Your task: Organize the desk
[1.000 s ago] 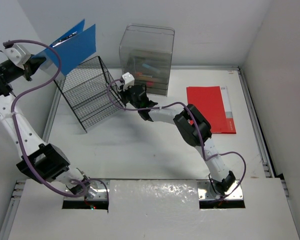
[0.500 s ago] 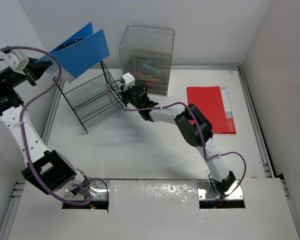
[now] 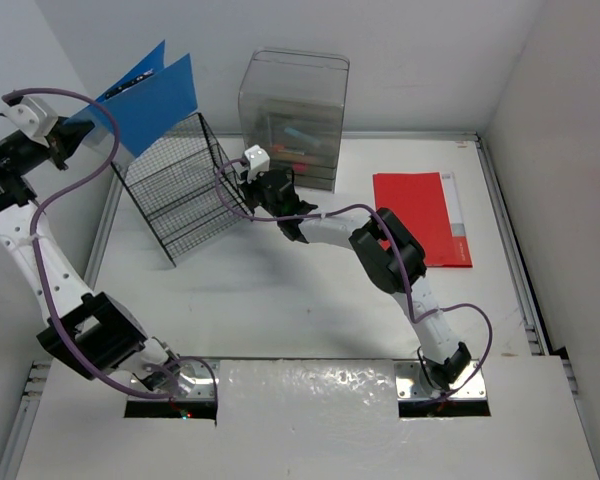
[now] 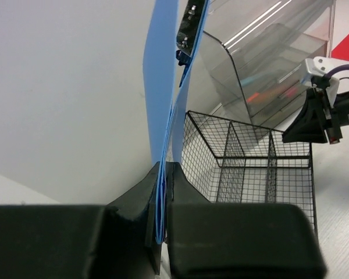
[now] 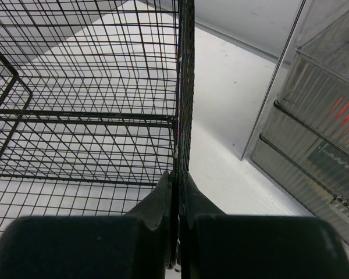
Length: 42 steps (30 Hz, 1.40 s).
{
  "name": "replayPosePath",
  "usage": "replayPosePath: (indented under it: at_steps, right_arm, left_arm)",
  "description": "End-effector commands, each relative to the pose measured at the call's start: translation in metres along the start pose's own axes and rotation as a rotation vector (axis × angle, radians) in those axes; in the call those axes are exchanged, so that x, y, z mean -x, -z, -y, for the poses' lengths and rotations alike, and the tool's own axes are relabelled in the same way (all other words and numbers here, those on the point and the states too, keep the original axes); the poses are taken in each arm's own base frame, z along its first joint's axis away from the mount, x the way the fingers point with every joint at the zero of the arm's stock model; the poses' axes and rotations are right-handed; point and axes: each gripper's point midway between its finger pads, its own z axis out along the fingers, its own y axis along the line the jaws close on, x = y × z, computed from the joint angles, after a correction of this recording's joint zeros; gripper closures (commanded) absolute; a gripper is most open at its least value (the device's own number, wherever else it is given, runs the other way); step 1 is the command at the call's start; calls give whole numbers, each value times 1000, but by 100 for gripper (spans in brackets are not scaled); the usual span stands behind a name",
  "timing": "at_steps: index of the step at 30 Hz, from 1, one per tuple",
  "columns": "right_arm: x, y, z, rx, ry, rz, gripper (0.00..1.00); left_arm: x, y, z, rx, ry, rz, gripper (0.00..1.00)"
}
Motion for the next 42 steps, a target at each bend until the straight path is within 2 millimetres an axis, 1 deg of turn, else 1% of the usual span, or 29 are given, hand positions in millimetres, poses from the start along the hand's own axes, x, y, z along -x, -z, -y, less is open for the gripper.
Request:
replayPosePath:
  at_steps: [1,3,4,6,7,8,9,11,14,17,18,21,24,30,31,32,34,35,38,39,40,41,42]
  right_arm:
    - [28,5,0,21,1,37,100]
    - [28,5,0,21,3,34,100]
    - [29,5,0,21,6,36,100]
    - [29,4,1,20,6,35,100]
    - [31,4,1,18,5,39,100]
    - [30,3,0,20,6,36,100]
    - [29,3,1,21,5,36,100]
    - [29,3,0,23,3,36,100]
    - [31,4,0,21,6,36,100]
    - [28,5,1,19,9,27,100]
    - [27,4,2,19,11,25,100]
    - [27,4,1,21,12,27,100]
    - [28,4,3,21,12,27,100]
    - [28,4,7,22,-1,24,100]
    - [28,4,9,20,-4,25,100]
    - [28,4,8,21,-3,25,100]
    - [29,4,8,23,-4,26,100]
    - [29,3,8,23,-4,27,100]
    - [29,3,7,27,0,25,100]
    - [28,4,7,27,1,23,100]
    - [30,4,7,29,1,26,100]
    - [28,5,8,27,3,23,100]
    - [28,6,8,27,4,23,100]
  left_arm:
    - [-18,3,-17,44,-43,-58,100]
    - [-33,1,-14,36,9,-92,100]
    - [-43,-3,-9,8,9,-120,100]
    - [-60,-7,-6,-11,8,-173,100]
    - [-58,-11,-6,-34,-41,-177,100]
    - [-63,-10,3,-52,-1,-190,100]
    - [-62,-10,2,-61,-14,-188,100]
    - [-60,-10,4,-66,-11,-183,100]
    - [-48,-11,6,-70,-29,-163,100]
    - [-28,-8,10,-70,-73,-138,100]
    - [-18,-7,12,-66,-100,-129,100]
    - [-1,-5,15,-55,-118,-116,100]
    - [2,-3,14,-46,-138,-132,100]
    - [-6,-1,24,-70,-128,-159,100]
    - [-6,-1,29,-81,-119,-159,100]
    - [-3,-1,31,-88,-129,-154,100]
    - [3,-4,40,-115,-124,-143,100]
    - [10,-4,42,-117,-144,-137,100]
    - [20,-12,51,-139,-163,-133,100]
    - [21,-17,54,-150,-169,-135,100]
    - [19,-17,51,-140,-167,-146,100]
    - [15,-18,49,-130,-121,-154,100]
    - [14,-19,44,-117,-125,-159,100]
